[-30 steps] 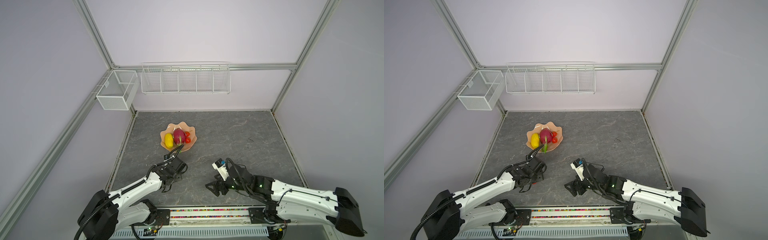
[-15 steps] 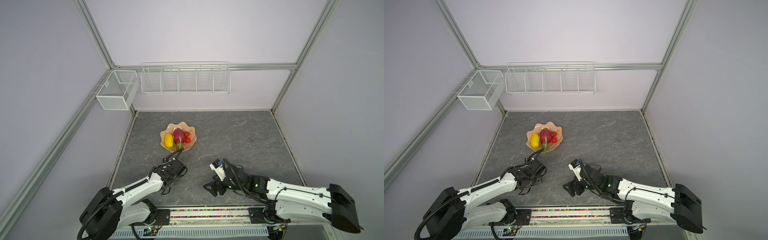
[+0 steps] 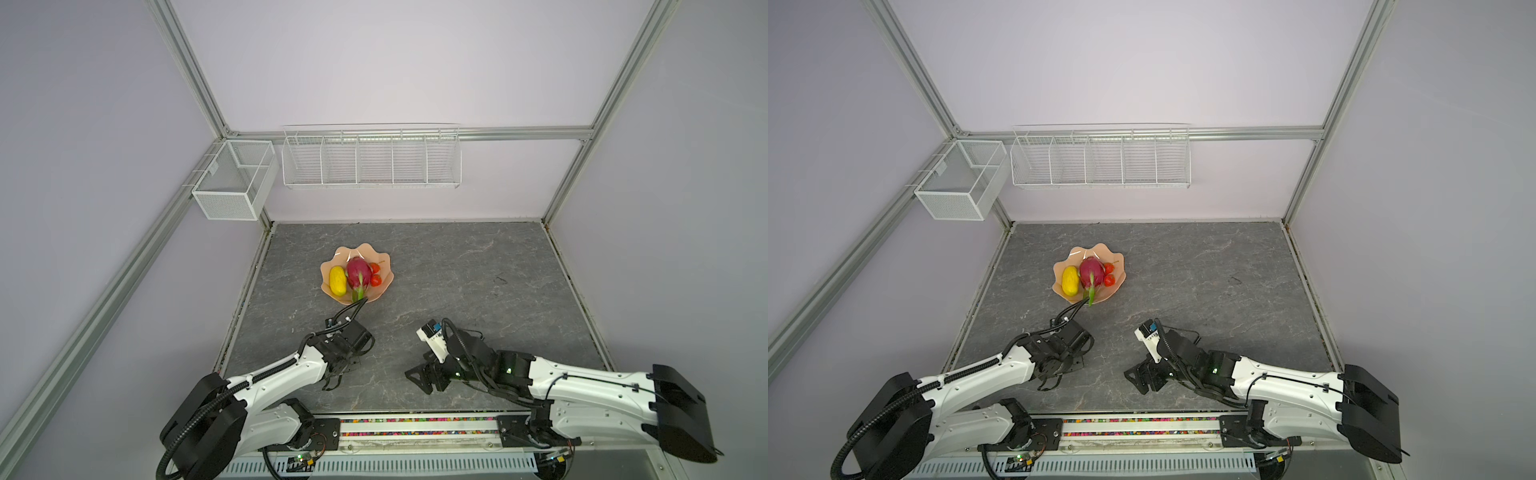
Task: Place and organize the fake fruits in the fruit bowl
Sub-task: 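Close the left gripper on the last strawberry, then carry the strawberry over the bowl and open the left gripper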
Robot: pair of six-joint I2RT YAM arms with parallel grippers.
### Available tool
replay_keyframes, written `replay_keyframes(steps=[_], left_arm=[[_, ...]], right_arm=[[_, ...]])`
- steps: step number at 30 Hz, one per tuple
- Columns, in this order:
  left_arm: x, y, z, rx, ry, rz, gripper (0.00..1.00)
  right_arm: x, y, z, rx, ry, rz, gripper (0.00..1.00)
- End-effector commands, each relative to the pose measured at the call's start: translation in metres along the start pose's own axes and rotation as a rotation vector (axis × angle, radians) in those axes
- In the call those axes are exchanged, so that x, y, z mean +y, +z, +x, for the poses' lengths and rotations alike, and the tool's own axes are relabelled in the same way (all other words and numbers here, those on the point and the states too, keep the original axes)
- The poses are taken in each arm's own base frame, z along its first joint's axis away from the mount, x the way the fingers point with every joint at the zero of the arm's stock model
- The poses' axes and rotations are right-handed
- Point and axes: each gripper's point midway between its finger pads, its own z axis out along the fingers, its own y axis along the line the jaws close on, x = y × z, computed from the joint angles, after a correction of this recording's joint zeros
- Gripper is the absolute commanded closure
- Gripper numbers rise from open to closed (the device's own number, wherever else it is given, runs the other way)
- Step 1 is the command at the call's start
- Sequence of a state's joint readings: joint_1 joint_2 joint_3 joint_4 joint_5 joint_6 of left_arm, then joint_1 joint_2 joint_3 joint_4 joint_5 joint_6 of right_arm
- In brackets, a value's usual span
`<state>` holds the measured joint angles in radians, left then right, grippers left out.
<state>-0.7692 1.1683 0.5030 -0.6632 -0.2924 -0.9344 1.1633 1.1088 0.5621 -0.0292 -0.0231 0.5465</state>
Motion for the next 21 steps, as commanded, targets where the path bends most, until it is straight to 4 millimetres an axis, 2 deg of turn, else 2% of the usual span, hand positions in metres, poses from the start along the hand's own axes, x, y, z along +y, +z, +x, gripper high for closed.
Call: replay_keyframes(steps=[1,5,8,11,15,18,21], left_arm=[[-0.005,-0.009,-0.013,-0.049,-0.014,0.014,0.61],[-0.023,-0.021,-0.027,-0.075,0.002,0.071,0.62],[-0.045,-0.036,-0.045,-0.095,0.032,0.111,0.62],[-0.075,-0.052,-0.069,-0.120,0.082,0.153,0.62],[-0.120,-0.070,-0.110,-0.168,0.154,0.171,0.62],[-0.144,-0.070,-0.142,-0.208,0.175,0.101,0.62],[-0.162,-0.053,-0.165,-0.193,0.227,0.030,0.62]], right_arm=[[0.007,0.001,-0.004,-0.012,0.002,-0.021,0.12],[0.007,0.002,-0.004,-0.010,-0.001,-0.023,0.12],[0.007,-0.001,-0.007,-0.019,-0.004,-0.015,0.11],[-0.004,-0.012,-0.018,-0.058,0.009,0.030,0.11],[-0.025,-0.032,-0.041,-0.075,0.036,0.078,0.11],[-0.037,-0.048,-0.056,-0.109,0.040,0.102,0.11],[-0.041,-0.061,-0.062,-0.125,0.038,0.111,0.11]])
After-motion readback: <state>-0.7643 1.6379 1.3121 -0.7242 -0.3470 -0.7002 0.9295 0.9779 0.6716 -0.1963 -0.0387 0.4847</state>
